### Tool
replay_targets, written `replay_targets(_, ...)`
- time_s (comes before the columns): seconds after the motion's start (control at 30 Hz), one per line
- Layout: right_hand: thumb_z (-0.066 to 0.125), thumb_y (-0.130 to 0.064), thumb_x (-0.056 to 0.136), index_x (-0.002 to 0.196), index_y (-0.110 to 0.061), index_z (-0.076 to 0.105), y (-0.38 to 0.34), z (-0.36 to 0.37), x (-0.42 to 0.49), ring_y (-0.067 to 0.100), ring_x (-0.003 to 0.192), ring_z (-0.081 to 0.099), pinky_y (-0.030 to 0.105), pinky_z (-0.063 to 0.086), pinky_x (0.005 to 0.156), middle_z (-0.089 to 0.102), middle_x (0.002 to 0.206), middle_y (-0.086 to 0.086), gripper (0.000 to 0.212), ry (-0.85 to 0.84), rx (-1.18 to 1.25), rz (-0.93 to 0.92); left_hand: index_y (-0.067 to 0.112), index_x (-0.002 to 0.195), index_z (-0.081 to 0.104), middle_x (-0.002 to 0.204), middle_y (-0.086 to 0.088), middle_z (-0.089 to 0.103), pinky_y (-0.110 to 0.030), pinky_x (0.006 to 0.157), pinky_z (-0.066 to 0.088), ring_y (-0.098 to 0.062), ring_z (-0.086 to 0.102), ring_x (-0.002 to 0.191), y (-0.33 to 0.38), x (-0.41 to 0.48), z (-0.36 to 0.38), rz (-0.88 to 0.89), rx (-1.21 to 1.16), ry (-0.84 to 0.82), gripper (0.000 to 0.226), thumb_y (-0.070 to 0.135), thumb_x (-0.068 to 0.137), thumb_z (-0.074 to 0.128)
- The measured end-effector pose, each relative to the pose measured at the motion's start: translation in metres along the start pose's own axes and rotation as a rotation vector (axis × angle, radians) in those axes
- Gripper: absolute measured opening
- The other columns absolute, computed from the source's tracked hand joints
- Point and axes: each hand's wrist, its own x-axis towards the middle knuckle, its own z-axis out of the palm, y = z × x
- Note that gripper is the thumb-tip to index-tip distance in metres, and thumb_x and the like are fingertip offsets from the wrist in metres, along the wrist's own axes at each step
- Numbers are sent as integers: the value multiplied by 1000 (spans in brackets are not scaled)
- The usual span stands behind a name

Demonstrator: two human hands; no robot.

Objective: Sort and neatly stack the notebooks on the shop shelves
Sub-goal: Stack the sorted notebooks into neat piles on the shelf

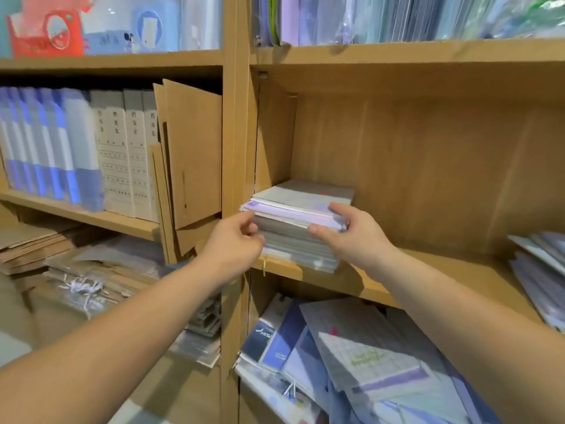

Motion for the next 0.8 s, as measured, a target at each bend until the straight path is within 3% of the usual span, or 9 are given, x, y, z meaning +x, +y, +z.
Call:
replay_targets(0.07,73,-55,88,149,-21,47,6,-6,-20,19,132,51,28,43,104,54,145,0,75,171,-148,-106,24,124,63,105,7,64,-25,76,52,-11,63,93,-9,-9,14,30,3,146,30,14,96,60)
replay_targets(0.13,67,-50,94,125,-24,62,18,-8,-55,16,108,57,31,50,87,58,116,-2,41,401,-279,-386,26,103,68,85,12,65,-23,69,51,-10,63,79,-31,-31,37,4,-71,144,19,11,93,61)
replay_targets(0.23,57,-39,100,89,-24,63,58,6,-110,11,77,54,34,45,63,54,84,-9,20,151,-304,-639,17,81,69,66,8,61,-18,53,44,-6,57,56,-71,-68,88,-146,-32,-162,19,1,88,62)
replay_targets(0.3,51,-50,100,90,-28,69,98,18,-130,10,82,59,37,50,69,60,85,-11,31,-199,-460,-430,10,67,53,58,-3,41,-28,50,30,-15,39,51,-92,-88,124,-221,-11,-336,22,-1,85,58)
replay_targets(0.37,51,-59,97,112,-31,70,140,19,-127,13,105,59,35,51,85,60,107,-9,37,-315,-614,-152,21,64,41,59,-4,33,-29,54,25,-16,31,53,-110,-100,154,-319,-38,-394,31,5,83,60)
replay_targets(0.5,51,-56,99,124,-22,56,218,11,-118,29,118,54,38,49,89,59,115,7,43,-170,-653,302,18,76,52,60,6,52,-24,58,39,-15,50,57,-139,-109,200,-484,-50,-395,21,20,92,65)
replay_targets(0.6,60,-49,98,119,-17,66,256,15,-130,21,92,64,40,53,78,69,98,2,39,-58,-464,352,17,83,65,69,4,64,-24,58,45,-16,61,63,-147,-97,216,-527,-80,-300,19,32,93,70)
replay_targets(0.7,61,-43,99,87,-30,68,270,7,-124,16,75,65,39,52,70,67,70,-8,19,120,-239,400,10,92,73,77,-5,74,-26,52,50,-20,68,63,-145,-85,226,-563,-139,-269,18,28,94,71)
replay_targets(0.8,55,-46,101,99,-17,73,278,2,-115,20,85,67,36,53,74,73,81,-4,34,144,-147,471,12,102,69,84,-5,70,-22,44,44,-19,55,58,-141,-83,237,-607,-159,-270,8,19,97,66)
